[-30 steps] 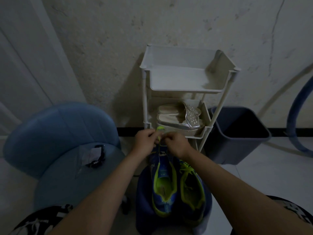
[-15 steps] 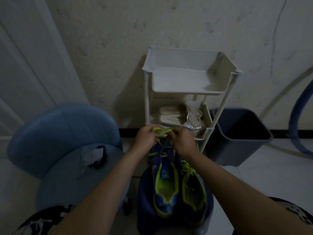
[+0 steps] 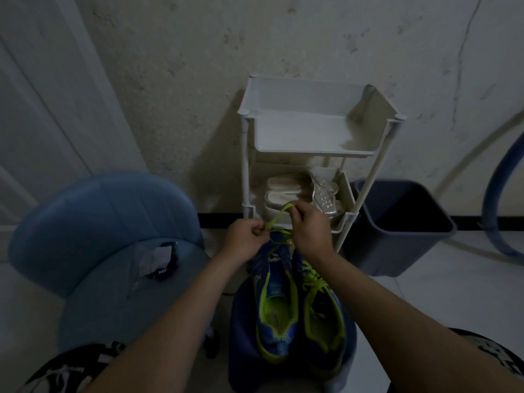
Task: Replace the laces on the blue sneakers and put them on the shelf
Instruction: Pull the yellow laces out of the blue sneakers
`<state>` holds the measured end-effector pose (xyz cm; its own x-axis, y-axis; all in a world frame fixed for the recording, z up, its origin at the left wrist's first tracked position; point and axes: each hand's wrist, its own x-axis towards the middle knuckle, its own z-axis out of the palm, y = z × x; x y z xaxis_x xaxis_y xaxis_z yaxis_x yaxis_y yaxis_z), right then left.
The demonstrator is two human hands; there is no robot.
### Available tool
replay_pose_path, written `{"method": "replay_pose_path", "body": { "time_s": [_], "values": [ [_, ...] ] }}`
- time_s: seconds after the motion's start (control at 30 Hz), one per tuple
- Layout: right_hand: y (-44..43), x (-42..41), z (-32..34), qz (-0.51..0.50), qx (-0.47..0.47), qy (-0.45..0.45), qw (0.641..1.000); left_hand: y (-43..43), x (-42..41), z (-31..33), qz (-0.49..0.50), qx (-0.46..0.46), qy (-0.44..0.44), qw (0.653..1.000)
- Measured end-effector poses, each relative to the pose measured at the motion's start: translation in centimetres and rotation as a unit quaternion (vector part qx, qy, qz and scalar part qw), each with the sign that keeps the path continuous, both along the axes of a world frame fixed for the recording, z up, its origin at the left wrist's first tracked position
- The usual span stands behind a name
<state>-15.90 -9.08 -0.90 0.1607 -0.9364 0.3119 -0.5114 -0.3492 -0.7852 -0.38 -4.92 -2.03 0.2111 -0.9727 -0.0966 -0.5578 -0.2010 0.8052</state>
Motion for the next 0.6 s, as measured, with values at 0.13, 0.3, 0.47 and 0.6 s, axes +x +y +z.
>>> {"method": "replay_pose_path", "body": {
  "time_s": [0.13,0.3,0.47,0.6],
  "values": [
    [0.1,0.1,-0.3,-0.016,-0.012,0.100,0.995,0.3,0.0,0.0,0.014,-0.025,-0.047,0.998],
    [-0.2,-0.7,-0.9,-0.008,0.085,0.270,0.959,0.5,0.3,0.9,0.063,-0.037,-0.117,0.990],
    [-0.2,-1.1,-1.6,-0.009,0.065,0.423,0.904,0.4,0.2,0.9,0.094,-0.059,-0.139,0.984],
    [-0.5,-1.1,-1.8,-0.002,0.061,0.434,0.899,0.1,0.2,1.6,0.097,-0.008,0.038,0.995]
  ]
}}
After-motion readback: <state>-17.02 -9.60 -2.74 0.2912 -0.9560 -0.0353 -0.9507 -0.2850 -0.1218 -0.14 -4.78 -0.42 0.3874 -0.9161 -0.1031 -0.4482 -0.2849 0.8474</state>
